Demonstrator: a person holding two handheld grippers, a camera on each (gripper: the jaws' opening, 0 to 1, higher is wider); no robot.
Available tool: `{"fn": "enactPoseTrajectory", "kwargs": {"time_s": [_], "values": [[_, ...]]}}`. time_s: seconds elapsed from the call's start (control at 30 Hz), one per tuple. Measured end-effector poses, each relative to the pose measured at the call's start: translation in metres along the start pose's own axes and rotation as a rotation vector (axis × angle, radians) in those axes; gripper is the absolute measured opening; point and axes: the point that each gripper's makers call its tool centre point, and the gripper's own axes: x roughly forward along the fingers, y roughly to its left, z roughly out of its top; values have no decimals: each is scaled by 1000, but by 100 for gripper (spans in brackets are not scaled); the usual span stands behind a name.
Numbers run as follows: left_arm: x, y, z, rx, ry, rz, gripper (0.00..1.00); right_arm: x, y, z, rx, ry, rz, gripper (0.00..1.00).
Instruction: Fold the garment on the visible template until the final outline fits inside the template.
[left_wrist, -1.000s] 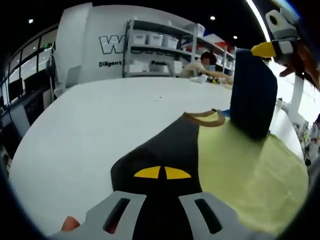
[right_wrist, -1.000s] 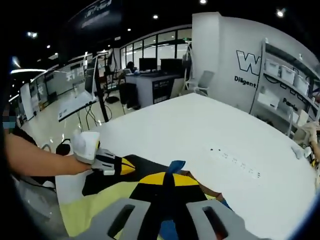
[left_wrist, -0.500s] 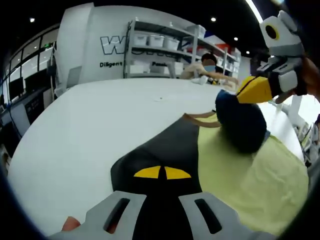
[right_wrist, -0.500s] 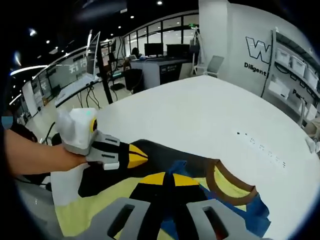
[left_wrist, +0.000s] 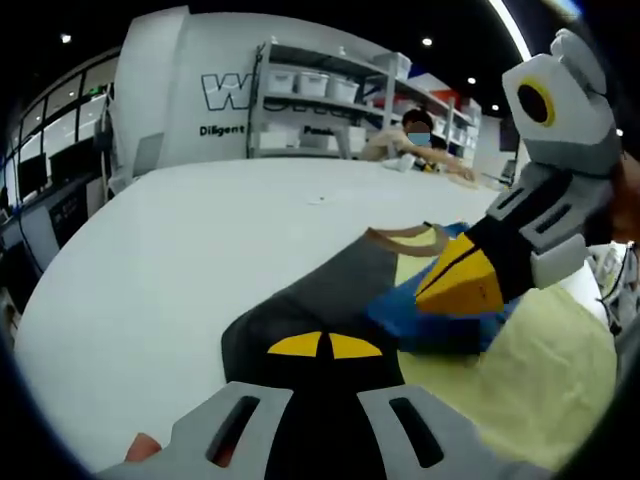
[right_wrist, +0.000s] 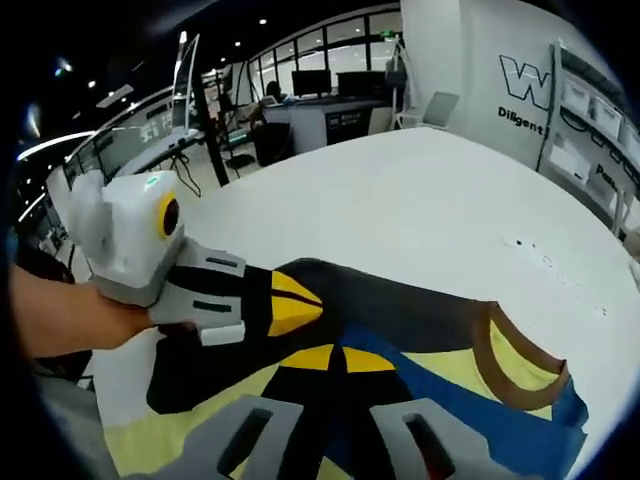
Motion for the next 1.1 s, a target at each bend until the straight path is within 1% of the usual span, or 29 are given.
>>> {"fn": "enactPoseTrajectory", "kwargs": {"time_s": [0.1,0.17,0.23,0.33,0.43,0.47,0.53,0.57,0.63,0.83,0.87,0.9,0.97,1.07,1.1], "values": [[0,0,0,1,-1,-1,0,1,5,-1,-3,4,12,0],[0,0,0,1,-3,-1,0,-3,3,1,-7,-8,8,0],[0,0,0,3,-5,-3,0,-5,-2,0,-25,-2,-4,0],[1,0,0,8,-6,-4,0,-5,-1,-14,-30,55,16,0],[1,0,0,11,-6,-3,0,-2,0,-23,-35,72,15,0],[1,0,0,11,-6,-3,0,0,3,-30,-26,93,28,0],[1,-1,0,13,-3,-3,0,4,6,-38,-34,116,32,0],[0,-1,0,13,-3,-3,0,3,5,-37,-32,102,25,0],[0,0,0,13,-3,-3,0,3,4,-34,-21,99,29,0],[-1,-1,1,8,0,-5,0,3,7,-33,-28,83,41,0],[-2,-1,3,-2,-12,-11,0,3,5,-31,-30,69,31,2],[-2,1,3,-2,-4,-3,1,2,3,-29,-33,59,16,5],[-4,2,3,-4,-4,-1,1,0,2,-28,-25,53,20,3],[-8,6,7,-10,-11,9,5,-3,3,-25,-31,44,20,4],[-9,7,9,-17,-18,9,8,-5,2,-22,-32,33,20,5]]}}
